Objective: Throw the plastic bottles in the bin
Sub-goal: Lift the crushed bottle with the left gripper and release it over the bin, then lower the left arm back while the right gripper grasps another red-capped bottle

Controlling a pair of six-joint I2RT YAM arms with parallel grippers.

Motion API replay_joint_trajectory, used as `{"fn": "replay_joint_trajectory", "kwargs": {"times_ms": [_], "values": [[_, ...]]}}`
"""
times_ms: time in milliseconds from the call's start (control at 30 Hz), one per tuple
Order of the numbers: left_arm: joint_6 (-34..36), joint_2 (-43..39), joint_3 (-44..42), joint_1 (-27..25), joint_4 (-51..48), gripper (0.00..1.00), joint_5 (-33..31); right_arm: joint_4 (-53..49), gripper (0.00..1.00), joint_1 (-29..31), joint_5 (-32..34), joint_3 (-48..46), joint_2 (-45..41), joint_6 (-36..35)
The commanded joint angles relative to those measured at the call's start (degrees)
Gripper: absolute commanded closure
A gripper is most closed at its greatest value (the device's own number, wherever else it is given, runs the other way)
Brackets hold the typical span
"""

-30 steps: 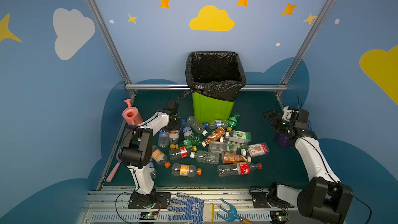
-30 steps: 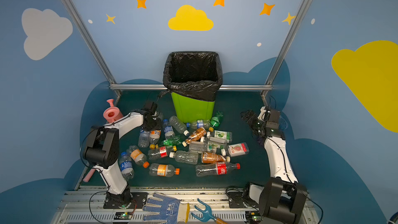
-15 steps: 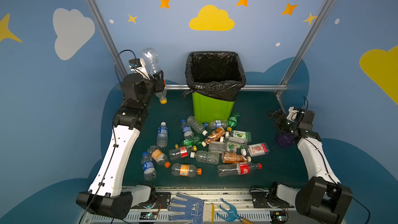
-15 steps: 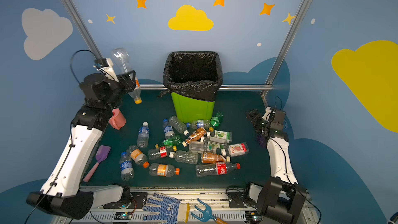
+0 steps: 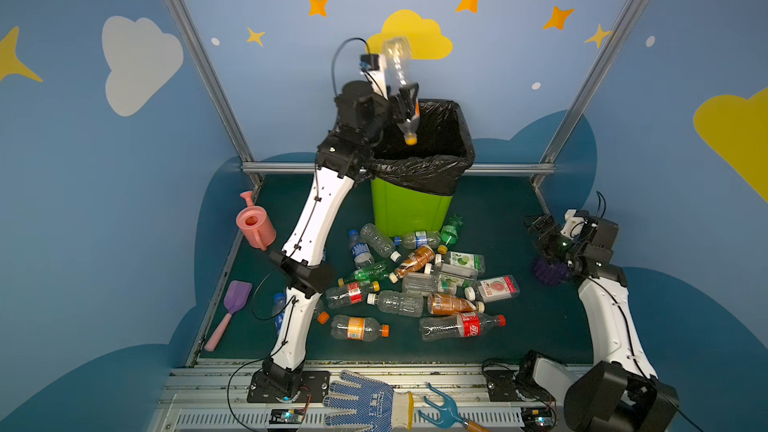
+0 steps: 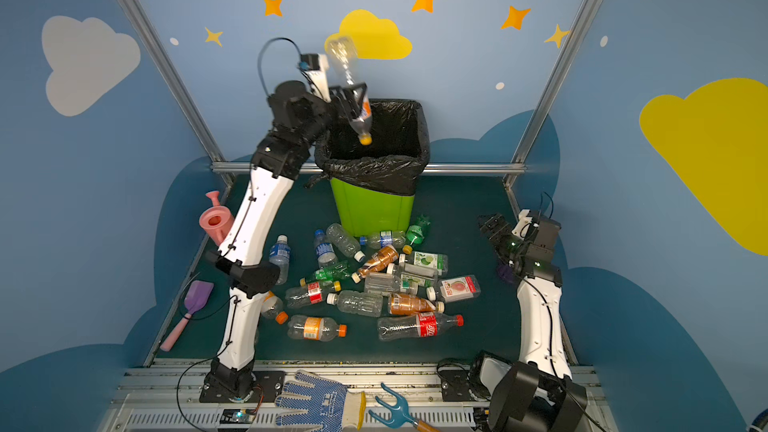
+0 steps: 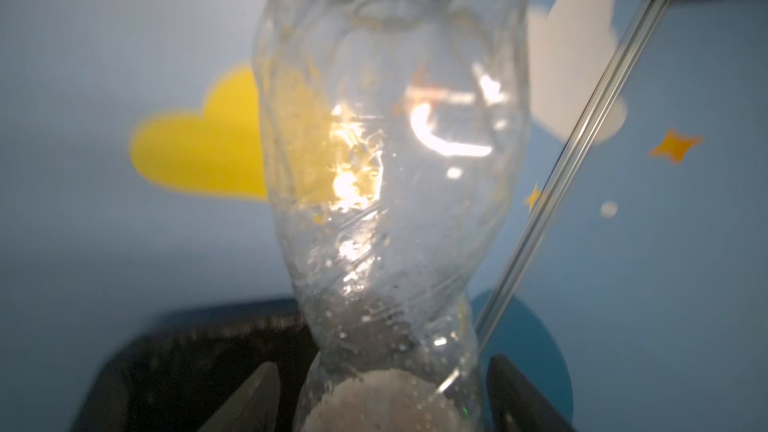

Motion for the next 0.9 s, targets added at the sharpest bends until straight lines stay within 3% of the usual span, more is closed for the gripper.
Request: {"fn": "replay_joint_trajectory", "kwargs": {"times_ms": [0,200,400,667,867], "values": [[0.5,-11.3,-7.8,-0.3,0.4,0.14,-2.1,-2.2,0.04,-1.0,-1.0,0.2,-2.7,-1.2],[5.3,-29.6,-30.8,-1.2,20.9,0.00,-0.6,-2.8,0.04,-1.5,0.3,-2.3,-5.6,0.1],[7.4,-37.4,-40.7,-1.7,21.1,0.00,-1.7,-10.6,0.04,-1.3,0.9,-3.9,-6.6,1.1],[10.5,-51.9,-70.5,-0.8,25.4,0.00,-12.6,-21.3,0.04,0.5,3.9,-10.7,-9.3,1.7],[5.3,-61.1,-87.9,4.4,21.7,0.00,-15.5,-24.3,0.04,7.2,7.9,-15.6,-12.1,2.4]]}}
